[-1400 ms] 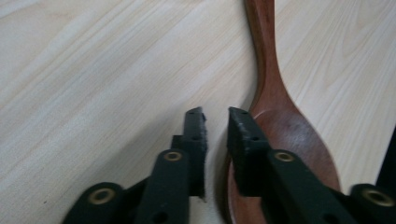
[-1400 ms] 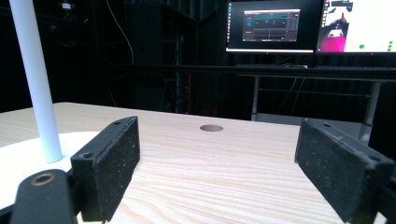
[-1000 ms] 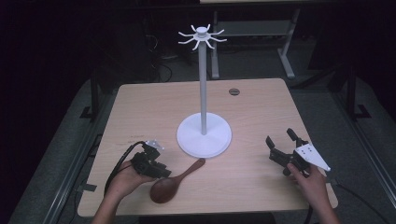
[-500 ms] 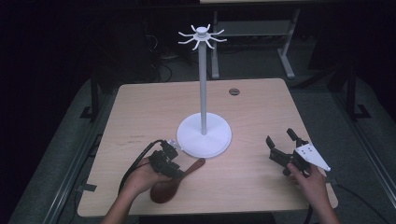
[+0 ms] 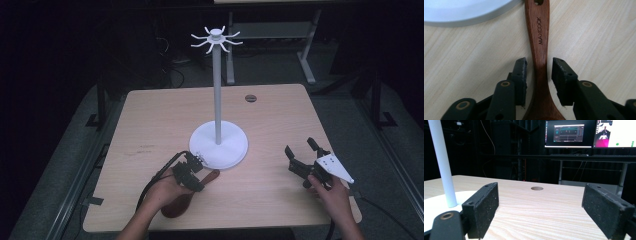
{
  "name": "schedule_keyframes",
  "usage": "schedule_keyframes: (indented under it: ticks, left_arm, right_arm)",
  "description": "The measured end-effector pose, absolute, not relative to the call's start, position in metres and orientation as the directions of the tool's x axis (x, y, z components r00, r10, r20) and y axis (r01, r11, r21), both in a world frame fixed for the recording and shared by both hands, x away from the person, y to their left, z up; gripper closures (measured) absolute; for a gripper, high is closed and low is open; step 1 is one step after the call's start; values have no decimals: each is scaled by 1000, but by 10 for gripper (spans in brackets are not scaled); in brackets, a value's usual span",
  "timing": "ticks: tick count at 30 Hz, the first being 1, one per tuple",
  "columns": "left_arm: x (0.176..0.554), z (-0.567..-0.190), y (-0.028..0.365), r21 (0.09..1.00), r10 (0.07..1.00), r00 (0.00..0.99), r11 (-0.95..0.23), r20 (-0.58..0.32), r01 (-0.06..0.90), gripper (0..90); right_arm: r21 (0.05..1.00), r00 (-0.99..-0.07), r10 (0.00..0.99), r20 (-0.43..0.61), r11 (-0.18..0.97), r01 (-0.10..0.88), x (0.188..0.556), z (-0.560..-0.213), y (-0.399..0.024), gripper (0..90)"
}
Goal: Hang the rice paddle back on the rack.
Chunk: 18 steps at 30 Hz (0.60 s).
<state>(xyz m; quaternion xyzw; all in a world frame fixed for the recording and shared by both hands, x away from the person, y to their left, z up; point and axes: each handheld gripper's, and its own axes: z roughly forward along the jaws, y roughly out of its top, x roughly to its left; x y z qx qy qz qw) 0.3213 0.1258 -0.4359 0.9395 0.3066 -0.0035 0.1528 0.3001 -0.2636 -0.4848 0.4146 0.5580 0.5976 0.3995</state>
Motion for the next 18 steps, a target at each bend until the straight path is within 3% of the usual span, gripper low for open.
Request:
schedule_keyframes:
  ticks: [10, 18]
  left_arm:
    - [321, -435, 124, 268, 578, 813, -774, -70, 573, 767]
    - [322, -435, 126, 273, 585, 806, -764, -88, 585, 776]
  right_arm:
    - [998, -338, 940, 47, -56, -15, 300, -485, -263, 133]
    - [998, -338, 940, 48, -56, -14, 300, -485, -263, 133]
